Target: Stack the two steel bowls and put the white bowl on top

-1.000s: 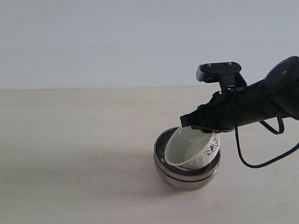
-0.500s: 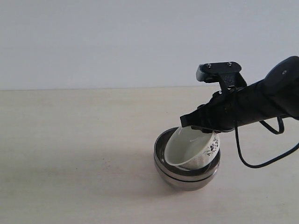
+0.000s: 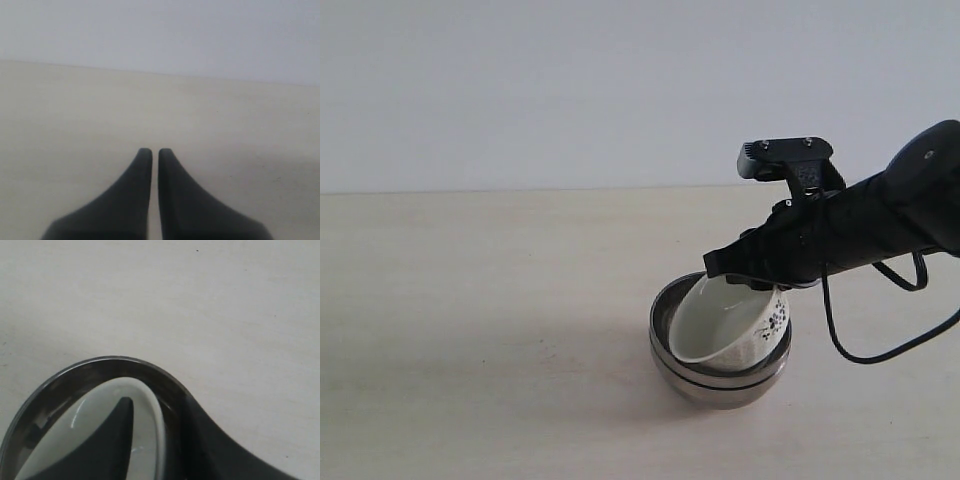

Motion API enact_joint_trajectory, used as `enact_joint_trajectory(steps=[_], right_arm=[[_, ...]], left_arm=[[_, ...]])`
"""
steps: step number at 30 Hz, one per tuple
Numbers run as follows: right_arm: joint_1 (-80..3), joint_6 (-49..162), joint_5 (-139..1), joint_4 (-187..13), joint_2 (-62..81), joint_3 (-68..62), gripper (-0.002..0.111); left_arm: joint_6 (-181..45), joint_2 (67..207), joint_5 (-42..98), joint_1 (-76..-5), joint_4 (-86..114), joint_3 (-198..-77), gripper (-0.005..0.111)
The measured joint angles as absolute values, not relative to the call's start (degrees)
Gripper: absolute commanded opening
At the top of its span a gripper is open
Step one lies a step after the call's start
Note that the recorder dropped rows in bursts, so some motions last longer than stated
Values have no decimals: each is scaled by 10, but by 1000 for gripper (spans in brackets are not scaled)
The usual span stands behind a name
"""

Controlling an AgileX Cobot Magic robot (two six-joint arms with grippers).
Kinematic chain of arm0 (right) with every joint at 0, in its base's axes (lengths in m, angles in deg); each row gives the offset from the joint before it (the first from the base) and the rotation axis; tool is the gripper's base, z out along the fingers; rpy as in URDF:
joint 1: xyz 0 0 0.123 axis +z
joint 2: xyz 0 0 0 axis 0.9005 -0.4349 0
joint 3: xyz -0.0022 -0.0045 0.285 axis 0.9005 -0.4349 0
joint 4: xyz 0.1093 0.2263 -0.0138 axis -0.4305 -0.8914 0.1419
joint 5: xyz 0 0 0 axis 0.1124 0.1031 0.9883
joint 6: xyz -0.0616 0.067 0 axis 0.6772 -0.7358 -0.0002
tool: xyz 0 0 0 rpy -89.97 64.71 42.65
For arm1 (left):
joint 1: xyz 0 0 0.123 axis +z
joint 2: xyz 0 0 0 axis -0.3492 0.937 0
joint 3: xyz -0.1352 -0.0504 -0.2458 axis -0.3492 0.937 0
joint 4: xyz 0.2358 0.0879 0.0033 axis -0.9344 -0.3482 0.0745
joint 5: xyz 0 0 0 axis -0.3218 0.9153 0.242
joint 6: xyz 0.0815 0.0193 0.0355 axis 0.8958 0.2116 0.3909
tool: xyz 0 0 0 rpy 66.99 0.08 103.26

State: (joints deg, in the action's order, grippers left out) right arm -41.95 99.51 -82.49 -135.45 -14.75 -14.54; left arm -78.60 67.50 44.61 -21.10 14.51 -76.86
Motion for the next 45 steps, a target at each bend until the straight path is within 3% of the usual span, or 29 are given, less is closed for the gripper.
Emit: enact_joint_trajectory(steps=[16, 17, 19, 20, 21, 45], right_arm=[[-420, 997, -829, -1354, -147, -145, 2], [-420, 998, -829, -1354, -147, -145, 6], [-420, 998, -829, -1354, -147, -145, 28], [-420, 998, -829, -1354, -147, -145, 45], [-420, 998, -829, -1354, -147, -145, 50], [-420, 1003, -926, -1343, -144, -47, 46]], left_arm=[[-786, 675, 446, -211, 145, -769, 4], [-786, 675, 446, -211, 145, -769, 4], [-786, 675, 446, -211, 145, -769, 4], [-786, 675, 446, -211, 145, -769, 4], [-786, 675, 446, -211, 145, -769, 4], [-786, 675, 446, -211, 145, -769, 4]])
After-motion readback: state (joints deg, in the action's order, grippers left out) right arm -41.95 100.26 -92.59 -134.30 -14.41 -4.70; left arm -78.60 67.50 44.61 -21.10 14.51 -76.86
